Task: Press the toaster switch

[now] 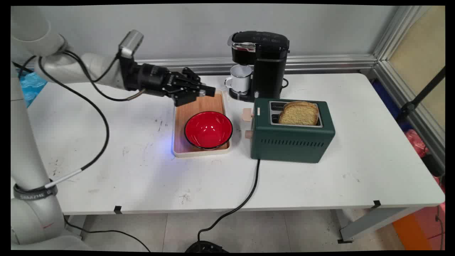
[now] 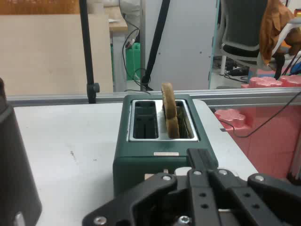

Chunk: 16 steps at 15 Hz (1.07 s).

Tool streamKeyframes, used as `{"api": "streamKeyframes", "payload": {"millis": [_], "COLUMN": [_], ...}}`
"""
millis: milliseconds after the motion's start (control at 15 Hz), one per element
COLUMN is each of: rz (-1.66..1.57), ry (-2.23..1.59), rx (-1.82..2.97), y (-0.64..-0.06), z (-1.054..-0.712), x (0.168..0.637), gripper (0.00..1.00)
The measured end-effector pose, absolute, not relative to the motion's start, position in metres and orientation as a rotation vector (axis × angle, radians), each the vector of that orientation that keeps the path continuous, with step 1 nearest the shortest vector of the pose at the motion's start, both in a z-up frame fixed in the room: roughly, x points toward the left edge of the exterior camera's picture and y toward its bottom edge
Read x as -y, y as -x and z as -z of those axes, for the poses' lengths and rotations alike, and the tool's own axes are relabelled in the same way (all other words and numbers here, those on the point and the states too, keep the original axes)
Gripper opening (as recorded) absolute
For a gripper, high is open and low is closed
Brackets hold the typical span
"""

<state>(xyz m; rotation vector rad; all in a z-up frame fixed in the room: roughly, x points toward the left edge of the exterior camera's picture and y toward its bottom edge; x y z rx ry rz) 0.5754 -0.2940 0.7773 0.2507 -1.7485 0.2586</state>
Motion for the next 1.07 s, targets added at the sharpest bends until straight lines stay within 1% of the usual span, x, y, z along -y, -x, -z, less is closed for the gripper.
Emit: {"api": "streamKeyframes", "payload": {"millis": [400,1067], "rz": [-0.222,-0.19], "ry": [-0.3,-0.352], "rx": [1.757,1.774], "y": [-0.544,-0.498], "z": [-0.769,-0.74], "x": [0.304,0.319], "gripper": [0.0,0.0]}}
